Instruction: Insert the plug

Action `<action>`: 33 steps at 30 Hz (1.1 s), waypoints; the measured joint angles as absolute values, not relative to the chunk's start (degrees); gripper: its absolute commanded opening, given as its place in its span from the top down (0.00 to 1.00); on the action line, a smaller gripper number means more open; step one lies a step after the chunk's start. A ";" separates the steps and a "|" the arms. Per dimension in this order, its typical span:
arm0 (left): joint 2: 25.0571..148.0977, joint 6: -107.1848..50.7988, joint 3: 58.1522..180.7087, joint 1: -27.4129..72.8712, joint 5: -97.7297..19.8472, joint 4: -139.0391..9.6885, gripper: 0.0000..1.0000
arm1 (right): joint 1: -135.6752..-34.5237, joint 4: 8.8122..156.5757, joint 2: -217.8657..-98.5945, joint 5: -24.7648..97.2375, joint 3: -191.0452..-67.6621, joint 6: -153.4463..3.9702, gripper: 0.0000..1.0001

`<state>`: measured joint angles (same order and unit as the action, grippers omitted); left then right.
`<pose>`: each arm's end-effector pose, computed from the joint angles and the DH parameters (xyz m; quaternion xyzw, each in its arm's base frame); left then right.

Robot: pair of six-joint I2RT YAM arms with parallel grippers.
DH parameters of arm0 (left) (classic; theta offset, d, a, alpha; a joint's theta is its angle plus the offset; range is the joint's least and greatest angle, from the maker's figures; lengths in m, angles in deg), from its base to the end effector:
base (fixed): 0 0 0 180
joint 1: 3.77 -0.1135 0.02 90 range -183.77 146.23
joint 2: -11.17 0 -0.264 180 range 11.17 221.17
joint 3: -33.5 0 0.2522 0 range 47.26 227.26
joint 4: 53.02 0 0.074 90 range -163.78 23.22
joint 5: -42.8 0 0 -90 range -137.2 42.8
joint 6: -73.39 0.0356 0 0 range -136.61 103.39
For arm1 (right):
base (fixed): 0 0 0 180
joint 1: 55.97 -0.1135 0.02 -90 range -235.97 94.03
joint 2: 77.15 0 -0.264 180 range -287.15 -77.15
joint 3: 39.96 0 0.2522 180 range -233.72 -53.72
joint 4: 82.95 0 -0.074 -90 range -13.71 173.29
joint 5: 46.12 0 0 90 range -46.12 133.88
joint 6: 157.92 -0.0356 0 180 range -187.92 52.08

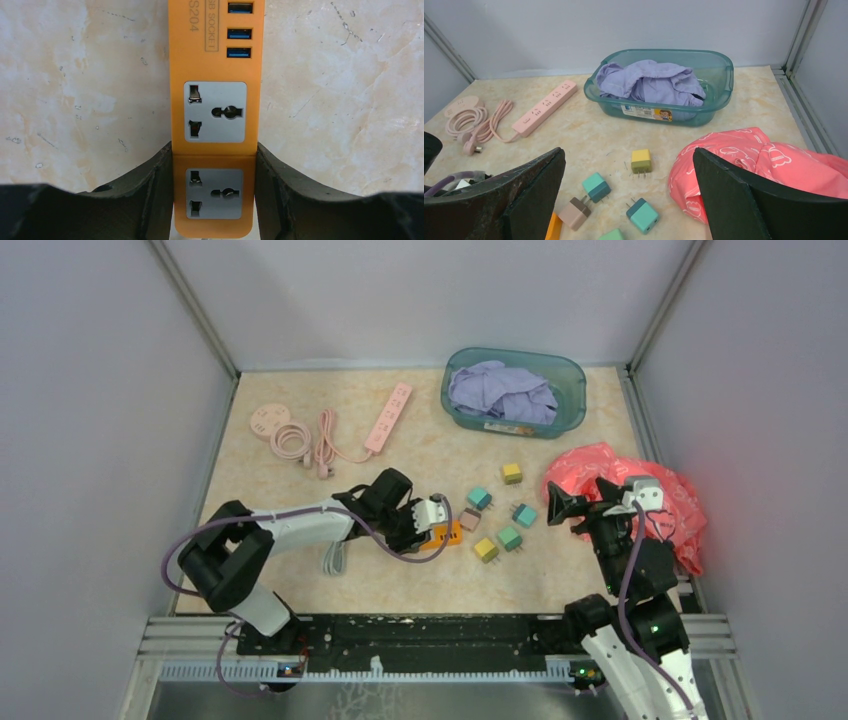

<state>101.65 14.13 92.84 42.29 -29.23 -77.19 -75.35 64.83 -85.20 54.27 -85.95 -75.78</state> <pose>0.1999 -0.2233 0.1584 0.6221 0.7100 -0.1870 0.2720 0.0644 0.0158 0.3164 -0.0003 0.6716 0.1149 0.7320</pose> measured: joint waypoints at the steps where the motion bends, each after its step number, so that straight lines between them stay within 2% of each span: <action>1: 101.69 14.19 92.87 42.38 -29.27 -77.15 0.63 | -75.37 64.83 -85.20 54.25 -85.95 -75.78 0.01; 10: 101.30 14.48 92.87 42.64 -31.08 -77.15 0.30 | -75.35 64.85 -86.32 52.08 -85.95 -75.52 0.01; 16: 97.85 13.19 92.87 42.64 -33.79 -77.78 0.16 | -75.35 64.81 -89.23 48.94 -85.95 -75.61 0.01; 24: 89.60 5.98 93.13 42.64 -35.67 -79.69 0.09 | -75.37 64.07 -97.09 43.41 -87.37 -76.07 0.01; 33: 82.20 -17.87 93.26 42.64 -43.67 -83.25 0.09 | -75.37 62.41 -109.01 34.97 -90.65 -76.94 0.01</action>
<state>82.20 -17.87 93.26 42.64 -43.67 -83.25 -75.37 62.41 -109.01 34.97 -90.65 -76.94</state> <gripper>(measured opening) 0.912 0.987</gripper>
